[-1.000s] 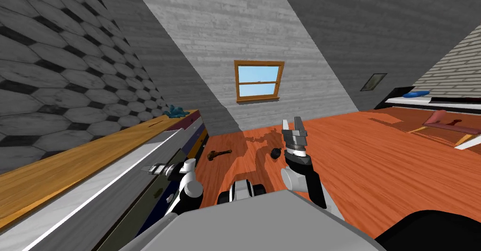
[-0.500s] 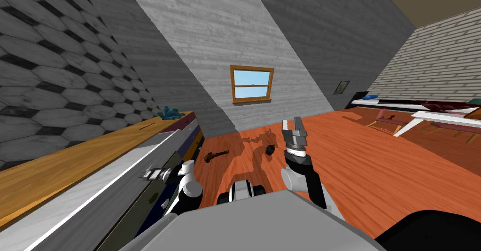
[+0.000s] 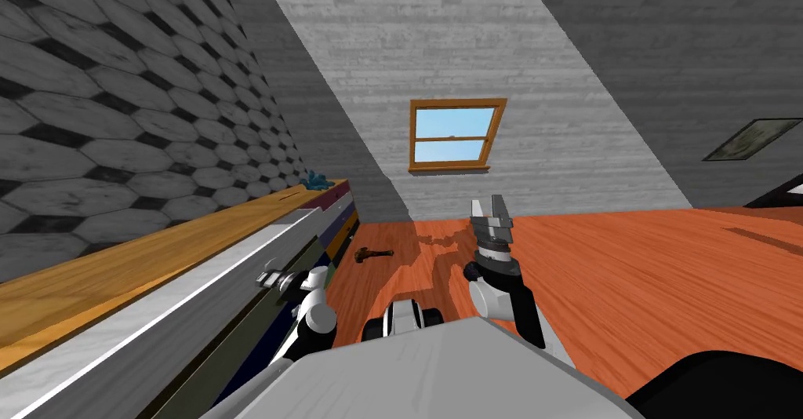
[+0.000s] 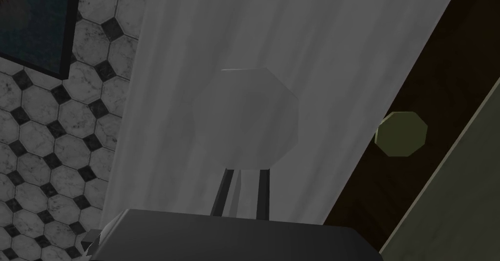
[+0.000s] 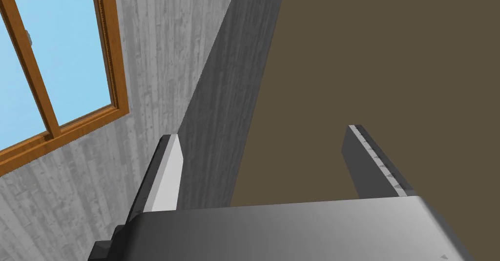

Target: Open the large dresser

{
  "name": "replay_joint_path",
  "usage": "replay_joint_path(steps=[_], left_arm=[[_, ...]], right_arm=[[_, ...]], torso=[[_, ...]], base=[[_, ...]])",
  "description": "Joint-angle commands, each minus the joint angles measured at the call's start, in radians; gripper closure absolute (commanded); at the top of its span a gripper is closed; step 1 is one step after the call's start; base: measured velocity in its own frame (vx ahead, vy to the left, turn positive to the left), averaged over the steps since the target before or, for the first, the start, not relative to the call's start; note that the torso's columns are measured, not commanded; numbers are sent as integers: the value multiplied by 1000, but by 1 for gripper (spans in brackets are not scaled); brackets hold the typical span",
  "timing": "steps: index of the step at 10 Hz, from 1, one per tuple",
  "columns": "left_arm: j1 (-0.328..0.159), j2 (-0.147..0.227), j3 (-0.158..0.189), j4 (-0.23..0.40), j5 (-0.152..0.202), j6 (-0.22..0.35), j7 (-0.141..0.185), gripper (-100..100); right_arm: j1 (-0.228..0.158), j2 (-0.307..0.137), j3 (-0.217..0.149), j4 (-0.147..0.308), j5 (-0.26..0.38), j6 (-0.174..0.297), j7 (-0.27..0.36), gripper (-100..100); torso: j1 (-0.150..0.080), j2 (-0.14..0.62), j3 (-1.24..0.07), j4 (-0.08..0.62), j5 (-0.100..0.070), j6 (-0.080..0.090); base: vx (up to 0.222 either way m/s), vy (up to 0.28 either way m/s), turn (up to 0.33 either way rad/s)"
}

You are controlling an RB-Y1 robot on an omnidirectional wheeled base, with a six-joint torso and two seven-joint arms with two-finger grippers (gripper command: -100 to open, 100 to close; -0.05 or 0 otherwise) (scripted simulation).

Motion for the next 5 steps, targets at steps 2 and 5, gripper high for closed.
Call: replay_joint_path(steps=[2,5], left_arm=[[-22,35,-62,59,-61,20,73,100],[-22,50,-123,98,-109,51,154,100]], right_arm=[[-1,0,0,0,0,0,0,0],[0,0,0,0,0,0,0,0]], torso=[[-2,1,1,0,1,4],[-9,-7,-4,-2,-1,-1]], base=[[37,-29,192],[147,-145,429]])
